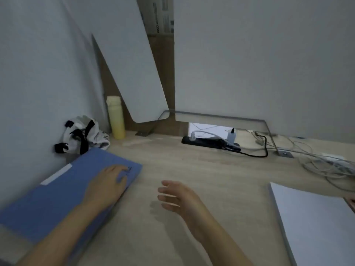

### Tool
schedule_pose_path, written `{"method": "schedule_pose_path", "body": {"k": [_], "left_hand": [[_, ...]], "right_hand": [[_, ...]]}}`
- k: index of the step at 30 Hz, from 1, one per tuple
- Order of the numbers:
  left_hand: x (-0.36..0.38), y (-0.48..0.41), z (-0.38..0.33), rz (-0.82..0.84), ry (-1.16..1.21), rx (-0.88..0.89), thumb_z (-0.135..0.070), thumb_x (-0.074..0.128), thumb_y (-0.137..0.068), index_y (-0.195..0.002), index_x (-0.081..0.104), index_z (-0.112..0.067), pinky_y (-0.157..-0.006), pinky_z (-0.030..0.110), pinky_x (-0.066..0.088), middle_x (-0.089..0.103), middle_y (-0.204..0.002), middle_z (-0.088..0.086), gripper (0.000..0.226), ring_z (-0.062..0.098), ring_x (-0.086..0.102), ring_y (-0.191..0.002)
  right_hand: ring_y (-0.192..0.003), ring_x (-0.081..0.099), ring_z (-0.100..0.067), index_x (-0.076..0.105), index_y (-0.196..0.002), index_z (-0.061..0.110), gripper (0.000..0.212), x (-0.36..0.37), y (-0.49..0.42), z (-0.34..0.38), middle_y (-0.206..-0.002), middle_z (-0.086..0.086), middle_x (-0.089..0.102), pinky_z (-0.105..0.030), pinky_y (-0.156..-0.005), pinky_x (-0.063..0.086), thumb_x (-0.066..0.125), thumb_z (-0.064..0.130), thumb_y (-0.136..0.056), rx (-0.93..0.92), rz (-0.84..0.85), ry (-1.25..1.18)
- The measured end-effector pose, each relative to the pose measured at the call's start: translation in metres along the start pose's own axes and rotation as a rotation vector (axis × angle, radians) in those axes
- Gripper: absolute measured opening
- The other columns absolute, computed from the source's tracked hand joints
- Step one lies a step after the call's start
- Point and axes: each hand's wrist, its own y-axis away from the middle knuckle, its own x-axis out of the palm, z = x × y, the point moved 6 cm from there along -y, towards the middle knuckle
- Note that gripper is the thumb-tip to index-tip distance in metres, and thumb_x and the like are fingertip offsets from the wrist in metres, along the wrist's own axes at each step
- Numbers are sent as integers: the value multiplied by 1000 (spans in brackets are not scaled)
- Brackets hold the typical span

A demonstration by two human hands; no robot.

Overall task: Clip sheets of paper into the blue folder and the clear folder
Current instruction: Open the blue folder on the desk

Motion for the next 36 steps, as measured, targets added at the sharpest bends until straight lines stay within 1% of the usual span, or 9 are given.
{"method": "schedule_pose_path", "body": {"k": [5,11,13,15,18,22,26,31,36], "left_hand": [[2,14,85,95,-28,-269,-32,38,-98,-145,29,-18,-115,44,23,20,-156,9,50,28,20,-143],[-9,1,145,91,-96,-471,-53,42,-90,-147,21,-13,-115,49,20,15,-157,14,73,32,19,-143],[-11,-9,158,63,-159,-469,-62,44,-85,-147,21,-15,-116,49,17,19,-155,14,81,32,20,-142],[-12,-19,168,56,-146,-489,-70,45,-79,-148,16,-16,-115,50,16,20,-153,15,92,34,20,-141],[-10,-27,171,27,-106,-501,-77,43,-72,-148,15,-17,-115,51,18,22,-154,15,101,36,24,-140],[-3,-28,149,-44,-145,-465,-84,28,-64,-145,24,-12,-112,51,20,31,-150,18,108,39,30,-136],[8,-23,126,-54,-159,-459,-58,48,-85,-144,28,-10,-111,50,24,35,-147,18,79,38,31,-134],[24,-27,94,-27,123,-490,-30,56,-89,-135,44,-10,-99,48,36,42,-135,18,52,37,39,-123],[56,-32,32,122,481,-386,-43,49,-85,-81,61,-18,-77,37,45,62,-85,6,28,26,61,-82]], "right_hand": [[-94,63,-17,57,-114,15,25,43,-20,-52,-111,-6,62,-21,-77,51,47,18,-92,183,52,22],[-93,63,-20,46,-130,6,43,73,-57,-80,-101,-8,62,-23,-78,50,49,13,-89,289,118,49],[-114,57,-37,35,-138,-1,50,75,-67,-85,-124,-28,57,-36,-98,47,45,7,-90,300,183,74],[-130,39,-38,32,-139,3,48,76,-79,-89,-141,-29,37,-39,-108,32,43,7,-92,320,210,86],[-104,62,-25,37,-137,6,46,82,-95,-94,-119,-24,59,-22,-82,52,47,12,-92,375,175,54],[-88,59,-5,58,-99,25,16,90,-103,-86,-104,4,65,-9,-67,48,48,16,-91,312,199,44],[-101,61,-14,48,-118,20,31,82,-106,-78,-118,1,61,-20,-76,53,45,7,-90,197,104,-13],[-101,65,-18,51,-113,30,35,25,-96,-53,-114,1,66,-37,-89,53,47,3,-91,-11,-165,-43],[-102,65,-25,48,-128,27,45,-70,-72,-26,-117,-1,65,-45,-90,52,51,5,-89,-22,-350,65]]}}
